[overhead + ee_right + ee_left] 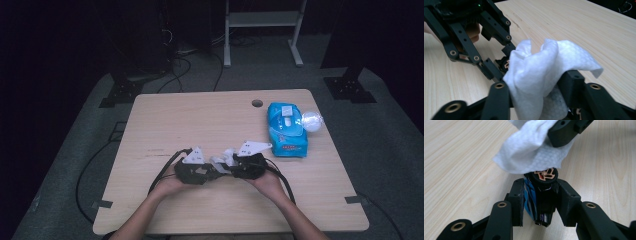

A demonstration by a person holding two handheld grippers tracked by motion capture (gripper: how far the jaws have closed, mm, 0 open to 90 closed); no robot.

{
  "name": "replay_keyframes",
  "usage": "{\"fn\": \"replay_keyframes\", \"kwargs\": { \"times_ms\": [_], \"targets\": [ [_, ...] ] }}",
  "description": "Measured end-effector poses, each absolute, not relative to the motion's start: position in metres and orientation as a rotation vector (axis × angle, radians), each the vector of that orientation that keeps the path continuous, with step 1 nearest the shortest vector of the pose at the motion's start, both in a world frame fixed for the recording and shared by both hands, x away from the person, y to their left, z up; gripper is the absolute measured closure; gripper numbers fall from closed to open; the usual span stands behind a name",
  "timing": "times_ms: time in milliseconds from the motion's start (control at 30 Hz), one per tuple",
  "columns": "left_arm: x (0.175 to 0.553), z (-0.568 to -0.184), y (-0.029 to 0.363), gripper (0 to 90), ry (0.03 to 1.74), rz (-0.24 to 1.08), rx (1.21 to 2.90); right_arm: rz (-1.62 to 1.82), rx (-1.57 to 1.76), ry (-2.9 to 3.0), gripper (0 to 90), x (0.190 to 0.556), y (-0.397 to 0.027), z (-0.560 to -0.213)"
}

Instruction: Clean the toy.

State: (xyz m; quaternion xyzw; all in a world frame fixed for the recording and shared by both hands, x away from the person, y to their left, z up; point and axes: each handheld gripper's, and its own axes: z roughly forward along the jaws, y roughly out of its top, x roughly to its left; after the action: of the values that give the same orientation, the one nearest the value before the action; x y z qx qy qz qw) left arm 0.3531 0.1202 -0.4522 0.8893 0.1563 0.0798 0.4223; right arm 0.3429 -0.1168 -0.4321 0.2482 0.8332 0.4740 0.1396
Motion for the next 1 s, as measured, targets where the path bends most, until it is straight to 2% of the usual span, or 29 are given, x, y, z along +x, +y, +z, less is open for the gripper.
{"fn": "replay_keyframes", "kwargs": {
  "times_ms": [133, 200, 233, 300, 733, 1000],
  "targets": [
    [0.354, -0.451, 0.118, 57.3, 0.396, 0.201, 2.216, 1.337, 0.696, 2.403, 52.0, 0.342, -0.121, -0.428],
    [0.353, -0.451, 0.117, 57.3, 0.386, 0.204, 2.221, 1.333, 0.673, 2.395, 63.3, 0.341, -0.122, -0.426],
    [0.353, -0.451, 0.117, 57.3, 0.384, 0.206, 2.222, 1.340, 0.661, 2.395, 75.3, 0.341, -0.123, -0.425],
    [0.353, -0.451, 0.116, 57.3, 0.379, 0.209, 2.220, 1.344, 0.647, 2.390, 80.9, 0.340, -0.122, -0.424],
    [0.353, -0.436, 0.125, 53.8, 0.364, 0.240, 2.165, 1.369, 0.601, 2.468, 81.6, 0.340, -0.117, -0.430],
    [0.359, -0.418, 0.123, 52.0, 0.294, 0.262, 2.121, 1.400, 0.557, 2.521, 81.4, 0.343, -0.116, -0.432]
  ]
}}
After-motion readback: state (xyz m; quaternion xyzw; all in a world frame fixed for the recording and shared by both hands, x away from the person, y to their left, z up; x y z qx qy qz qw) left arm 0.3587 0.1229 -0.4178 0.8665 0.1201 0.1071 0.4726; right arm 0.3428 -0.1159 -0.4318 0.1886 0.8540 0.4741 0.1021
